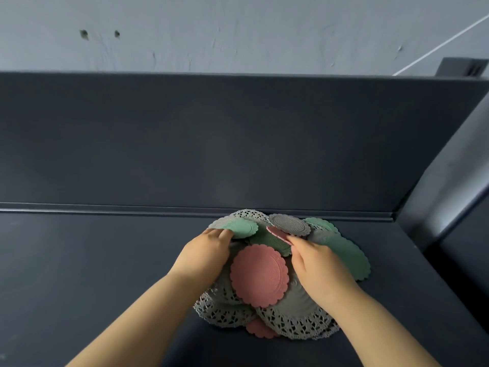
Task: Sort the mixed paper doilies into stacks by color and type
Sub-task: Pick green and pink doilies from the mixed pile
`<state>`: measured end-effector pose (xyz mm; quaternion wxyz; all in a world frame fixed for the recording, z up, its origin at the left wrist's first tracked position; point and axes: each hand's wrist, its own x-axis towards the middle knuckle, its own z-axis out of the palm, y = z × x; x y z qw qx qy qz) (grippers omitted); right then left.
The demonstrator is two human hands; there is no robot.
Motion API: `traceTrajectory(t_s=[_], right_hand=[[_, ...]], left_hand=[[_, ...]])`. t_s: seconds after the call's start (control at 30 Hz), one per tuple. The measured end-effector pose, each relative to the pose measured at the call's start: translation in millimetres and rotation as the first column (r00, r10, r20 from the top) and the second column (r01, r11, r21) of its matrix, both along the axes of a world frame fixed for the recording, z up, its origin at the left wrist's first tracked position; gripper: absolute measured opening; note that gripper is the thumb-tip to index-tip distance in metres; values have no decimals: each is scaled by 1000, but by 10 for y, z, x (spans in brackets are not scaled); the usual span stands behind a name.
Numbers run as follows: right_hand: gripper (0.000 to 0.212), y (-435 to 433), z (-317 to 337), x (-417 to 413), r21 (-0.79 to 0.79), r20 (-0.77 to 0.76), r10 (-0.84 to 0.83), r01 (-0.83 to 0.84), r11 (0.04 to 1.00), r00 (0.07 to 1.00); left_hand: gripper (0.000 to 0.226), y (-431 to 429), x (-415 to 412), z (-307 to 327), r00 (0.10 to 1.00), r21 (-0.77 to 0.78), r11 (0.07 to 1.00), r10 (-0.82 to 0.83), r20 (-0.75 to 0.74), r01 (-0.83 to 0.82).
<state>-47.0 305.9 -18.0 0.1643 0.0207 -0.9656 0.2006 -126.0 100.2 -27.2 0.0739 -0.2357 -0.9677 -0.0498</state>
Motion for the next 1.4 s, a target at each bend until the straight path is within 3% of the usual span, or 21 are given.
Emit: traceTrajectory(t_s=[0.1,0.2,0.37,0.43,0.6,0.8,0.93,1.07,1.4], right_hand=[[29,-91,69,30,-79,-66,-18,13,997,998],[20,-330,166,77,-113,-154,-47,30,993,987],[16,-1025,300,162,-184,-236,-78,35,982,969],[17,-1400,315,201,-183,-242,-91,46,982,966],[21,-2585,330,333,-312,-202,38,-101,945,979],[32,-4057,296,584,-404,-216,248,-318,858,944],[38,-4648,146,676,-417,-192,267,-325,849,944],[48,-4993,80,755,-493,-111,301,-315,811,947],[38,-5190,160,391,-667,-27,312,-250,702,950]], left_hand=[[26,-44,75,69,998,174,984,-23,-65,34],[22,-205,196,198,967,349,920,-98,-235,178],[19,-864,399,340,914,406,868,-122,-387,288],[18,-1278,486,371,911,389,876,-122,-395,286],[17,-2482,746,390,914,395,890,-58,-401,229],[19,-3880,1163,255,909,444,890,99,-405,101],[22,-4513,1430,146,897,533,846,245,-368,-13],[32,-4857,1627,75,867,606,796,314,-387,-18],[31,-4892,1329,-25,903,562,825,289,-316,-67]])
